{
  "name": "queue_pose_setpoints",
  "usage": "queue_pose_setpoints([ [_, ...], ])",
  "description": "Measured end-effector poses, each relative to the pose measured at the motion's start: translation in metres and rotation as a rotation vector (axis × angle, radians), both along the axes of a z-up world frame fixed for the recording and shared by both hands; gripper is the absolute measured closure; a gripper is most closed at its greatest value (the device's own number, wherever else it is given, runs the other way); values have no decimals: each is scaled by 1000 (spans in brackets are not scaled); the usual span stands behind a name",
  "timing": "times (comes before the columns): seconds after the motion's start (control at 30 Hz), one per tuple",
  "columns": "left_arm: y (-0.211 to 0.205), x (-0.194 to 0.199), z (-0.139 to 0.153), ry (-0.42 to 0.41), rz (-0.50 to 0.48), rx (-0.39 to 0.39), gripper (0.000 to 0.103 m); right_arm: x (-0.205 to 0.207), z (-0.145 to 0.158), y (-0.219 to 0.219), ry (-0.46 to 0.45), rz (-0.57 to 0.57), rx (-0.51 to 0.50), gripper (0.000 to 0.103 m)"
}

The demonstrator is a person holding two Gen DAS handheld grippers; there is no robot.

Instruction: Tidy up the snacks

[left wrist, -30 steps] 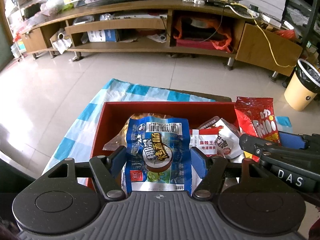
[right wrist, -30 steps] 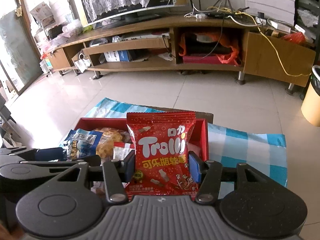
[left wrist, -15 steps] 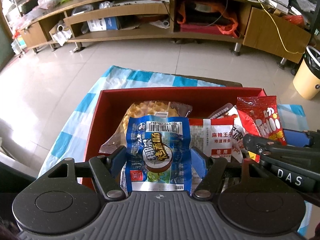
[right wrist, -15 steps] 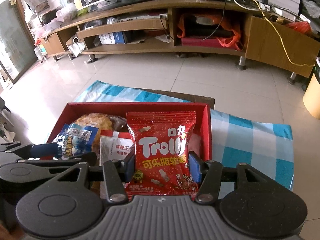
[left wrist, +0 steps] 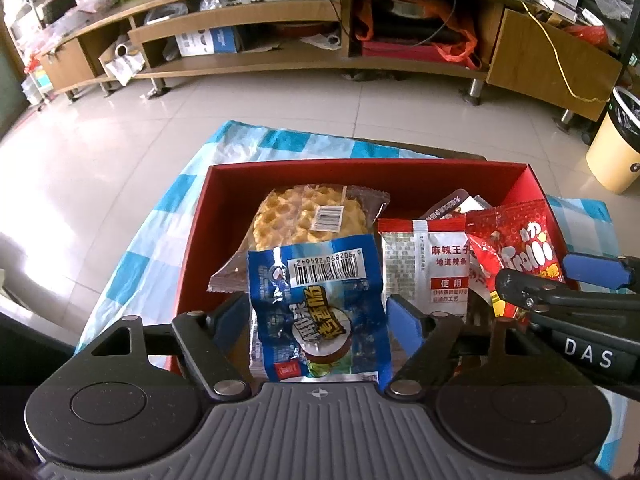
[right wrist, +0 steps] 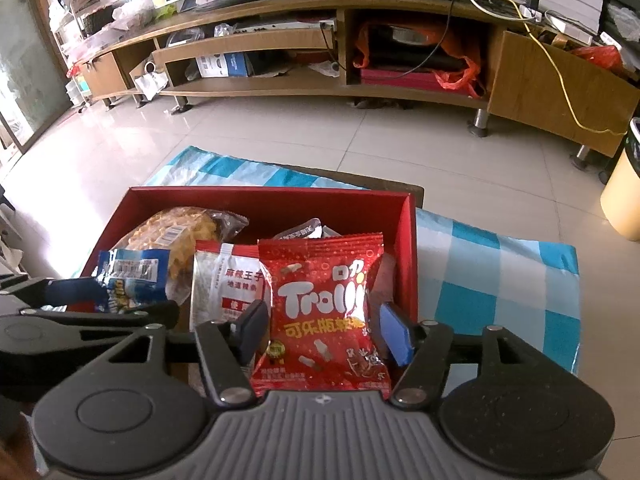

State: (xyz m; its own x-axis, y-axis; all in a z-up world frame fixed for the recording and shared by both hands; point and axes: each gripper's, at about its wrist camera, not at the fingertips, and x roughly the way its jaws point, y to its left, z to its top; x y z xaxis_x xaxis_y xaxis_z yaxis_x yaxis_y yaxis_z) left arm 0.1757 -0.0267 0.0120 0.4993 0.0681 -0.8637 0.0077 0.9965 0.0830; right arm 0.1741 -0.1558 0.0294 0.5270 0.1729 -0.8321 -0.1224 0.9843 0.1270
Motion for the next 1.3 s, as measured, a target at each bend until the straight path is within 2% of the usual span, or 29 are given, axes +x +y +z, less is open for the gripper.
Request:
queue_pose_setpoints([
  [0.3, 4, -7, 7, -34, 15, 16, 15, -5, 8, -8, -16, -10, 10, 37],
  [0.57, 11, -21, 15, -50, 42, -8, 10, -16, 12, -11, -18, -16, 3, 32],
  [1.03, 22, -69, 16, -55, 72, -21, 7, -60, 18, -15, -22, -19, 2, 28],
  [1.3, 21, -101, 13, -41, 42, -24, 6, -93, 14, -19, -3, -35, 17, 24],
])
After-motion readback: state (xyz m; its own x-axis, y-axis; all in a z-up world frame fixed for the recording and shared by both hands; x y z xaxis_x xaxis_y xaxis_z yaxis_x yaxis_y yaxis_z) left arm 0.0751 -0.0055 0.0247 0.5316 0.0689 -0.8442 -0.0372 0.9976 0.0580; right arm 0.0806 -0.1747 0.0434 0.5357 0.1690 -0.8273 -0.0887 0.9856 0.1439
